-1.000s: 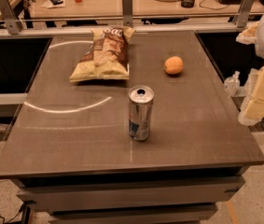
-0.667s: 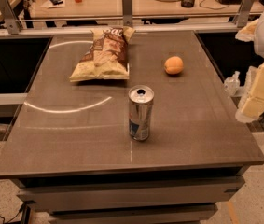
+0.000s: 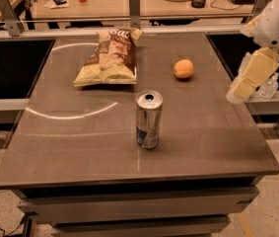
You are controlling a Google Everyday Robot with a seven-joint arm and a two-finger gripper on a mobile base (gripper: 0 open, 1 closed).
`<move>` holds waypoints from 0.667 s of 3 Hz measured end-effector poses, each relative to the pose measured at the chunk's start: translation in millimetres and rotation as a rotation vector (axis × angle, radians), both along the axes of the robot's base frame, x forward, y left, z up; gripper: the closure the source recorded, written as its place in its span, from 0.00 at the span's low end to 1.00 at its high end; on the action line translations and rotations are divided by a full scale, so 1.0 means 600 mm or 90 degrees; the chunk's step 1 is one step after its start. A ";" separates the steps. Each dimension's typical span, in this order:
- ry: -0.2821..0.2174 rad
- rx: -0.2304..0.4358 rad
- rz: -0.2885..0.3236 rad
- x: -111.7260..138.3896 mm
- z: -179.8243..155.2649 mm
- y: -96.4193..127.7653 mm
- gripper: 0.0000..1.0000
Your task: Pick orange
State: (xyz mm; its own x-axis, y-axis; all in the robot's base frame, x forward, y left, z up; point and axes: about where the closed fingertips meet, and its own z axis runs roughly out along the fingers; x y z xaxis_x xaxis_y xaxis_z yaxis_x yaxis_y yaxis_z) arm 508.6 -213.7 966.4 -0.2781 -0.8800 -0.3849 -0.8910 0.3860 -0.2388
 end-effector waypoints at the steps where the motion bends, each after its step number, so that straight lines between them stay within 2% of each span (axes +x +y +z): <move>1: 0.000 0.095 -0.013 0.072 -0.019 0.005 0.00; 2: -0.015 0.155 0.031 0.133 -0.045 0.018 0.00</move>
Offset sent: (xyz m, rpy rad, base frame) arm 0.1171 0.0141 -0.0408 0.3438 -0.0569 0.1307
